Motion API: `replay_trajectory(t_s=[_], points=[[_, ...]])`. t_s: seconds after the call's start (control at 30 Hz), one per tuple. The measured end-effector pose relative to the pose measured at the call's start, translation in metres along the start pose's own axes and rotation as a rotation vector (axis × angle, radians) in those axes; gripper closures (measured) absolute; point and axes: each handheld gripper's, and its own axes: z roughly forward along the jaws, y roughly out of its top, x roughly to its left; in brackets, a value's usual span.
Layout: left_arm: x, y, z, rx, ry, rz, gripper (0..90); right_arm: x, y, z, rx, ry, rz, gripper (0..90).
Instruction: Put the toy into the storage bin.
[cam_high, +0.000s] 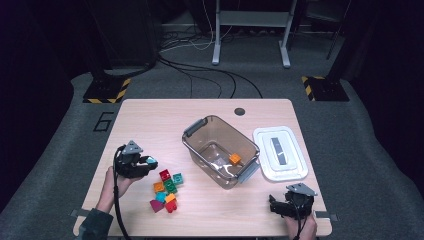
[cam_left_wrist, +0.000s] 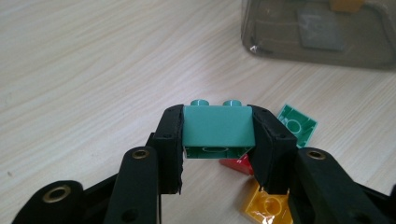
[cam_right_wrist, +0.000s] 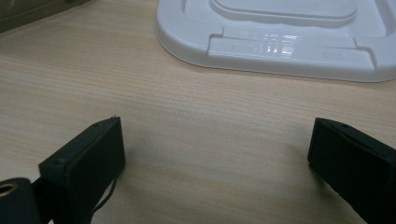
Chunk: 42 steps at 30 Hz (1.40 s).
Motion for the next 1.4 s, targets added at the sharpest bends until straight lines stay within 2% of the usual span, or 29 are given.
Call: replay_trajectory(t_s=[0.13, 0.33, 0.87, 1.13, 1.3, 1.4], points=[[-0.001, 0.010, -0.005, 0.001, 0.008, 0.023, 58.7, 0.000, 0.000, 0.000, 0.000, 0.002, 0.001, 3.3], [-0.003, 0.023, -0.009, -0.001, 0.017, 0.034, 58.7, 0.000, 0.000, 0.000, -0.001, 0.002, 0.001, 3.3], [-0.011, 0.058, -0.020, -0.018, 0.019, 0.095, 58.7, 0.000, 0.000, 0.000, -0.001, 0.002, 0.002, 3.3], [-0.016, 0.075, -0.020, -0.033, 0.014, 0.113, 58.7, 0.000, 0.000, 0.000, -0.001, 0.002, 0.001, 3.3], [-0.020, 0.089, -0.020, -0.019, 0.019, 0.150, 58.6, 0.000, 0.000, 0.000, -0.001, 0.002, 0.001, 3.3], [-0.021, 0.094, -0.020, -0.021, 0.016, 0.153, 58.7, 0.000, 0.000, 0.000, 0.000, 0.002, 0.001, 3.3]])
